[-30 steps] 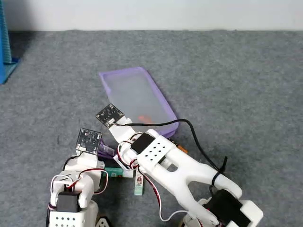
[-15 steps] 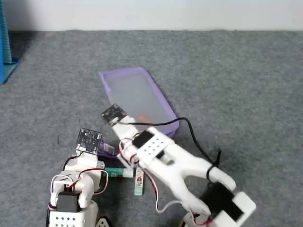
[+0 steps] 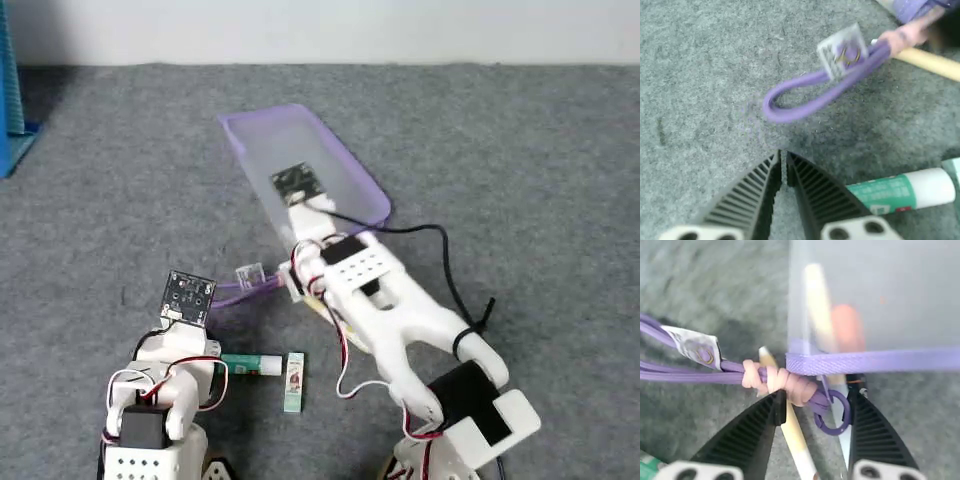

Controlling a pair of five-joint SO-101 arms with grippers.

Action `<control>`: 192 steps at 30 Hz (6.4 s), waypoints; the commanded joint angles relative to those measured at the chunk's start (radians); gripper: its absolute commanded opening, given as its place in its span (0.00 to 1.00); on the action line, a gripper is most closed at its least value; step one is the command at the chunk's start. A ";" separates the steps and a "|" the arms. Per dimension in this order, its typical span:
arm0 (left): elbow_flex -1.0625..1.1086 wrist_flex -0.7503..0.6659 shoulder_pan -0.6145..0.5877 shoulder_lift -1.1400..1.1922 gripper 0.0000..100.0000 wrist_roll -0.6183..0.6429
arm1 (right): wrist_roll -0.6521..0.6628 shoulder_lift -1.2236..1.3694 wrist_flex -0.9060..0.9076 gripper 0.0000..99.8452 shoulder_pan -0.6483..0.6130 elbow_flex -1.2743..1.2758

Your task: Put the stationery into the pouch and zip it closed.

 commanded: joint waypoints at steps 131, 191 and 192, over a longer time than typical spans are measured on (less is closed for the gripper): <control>-0.395 0.044 0.233 -0.003 0.18 0.313 | 0.272 -0.894 0.605 0.01 -0.131 0.057; -0.312 -0.081 0.333 -0.003 0.18 0.428 | 0.276 -1.087 0.608 0.01 -0.240 0.175; -0.312 -0.081 0.333 -0.003 0.17 0.428 | 0.276 -1.087 0.613 0.01 -0.240 0.175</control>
